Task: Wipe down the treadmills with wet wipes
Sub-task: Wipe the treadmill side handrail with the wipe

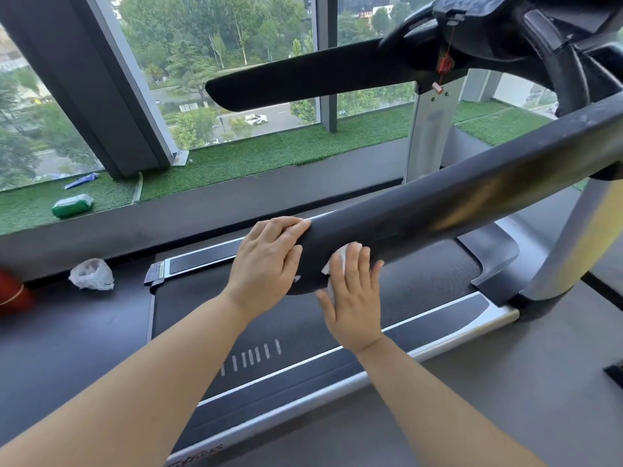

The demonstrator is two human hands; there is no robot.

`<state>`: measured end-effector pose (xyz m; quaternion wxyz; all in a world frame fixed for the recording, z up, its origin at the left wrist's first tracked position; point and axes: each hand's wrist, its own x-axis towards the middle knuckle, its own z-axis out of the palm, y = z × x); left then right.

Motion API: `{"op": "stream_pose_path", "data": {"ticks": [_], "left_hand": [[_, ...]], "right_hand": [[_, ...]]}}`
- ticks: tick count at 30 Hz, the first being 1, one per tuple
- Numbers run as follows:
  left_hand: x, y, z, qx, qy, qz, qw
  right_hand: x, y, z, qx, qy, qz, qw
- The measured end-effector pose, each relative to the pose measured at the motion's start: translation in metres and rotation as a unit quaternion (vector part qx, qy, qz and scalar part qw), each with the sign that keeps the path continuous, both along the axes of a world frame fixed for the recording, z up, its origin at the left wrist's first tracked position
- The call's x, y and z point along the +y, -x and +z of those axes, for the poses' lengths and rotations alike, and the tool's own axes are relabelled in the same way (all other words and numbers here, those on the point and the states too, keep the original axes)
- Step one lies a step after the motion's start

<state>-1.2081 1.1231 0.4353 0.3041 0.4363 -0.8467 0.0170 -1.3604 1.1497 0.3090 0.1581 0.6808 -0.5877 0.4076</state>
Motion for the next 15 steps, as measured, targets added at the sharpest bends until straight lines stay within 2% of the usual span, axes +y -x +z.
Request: {"op": "stream_pose_path", "data": {"ticks": [2,4,6,8,11,15], "left_hand": [[0.001,-0.001,0.001,0.000,-0.009,-0.004,1.000],[0.001,-0.001,0.002,0.003,-0.018,-0.004,1.000],[0.001,-0.001,0.003,0.004,-0.024,-0.002,1.000],[0.001,-0.001,0.003,0.005,-0.025,-0.005,1.000],[0.001,-0.002,0.004,0.005,-0.028,-0.012,1.000],[0.003,-0.004,0.008,0.045,-0.072,-0.014,0.996]], "right_hand": [[-0.006,0.019,0.004,-0.020,-0.011,-0.047,0.999],[-0.009,0.026,0.014,-0.112,-0.038,-0.085,0.989],[-0.008,0.013,0.021,-0.170,-0.049,-0.076,0.981],[-0.003,-0.007,0.020,-0.141,-0.043,-0.031,0.989],[0.005,-0.011,0.012,-0.028,-0.022,0.015,0.999],[0.014,-0.005,0.017,-0.036,-0.025,0.042,0.998]]}}
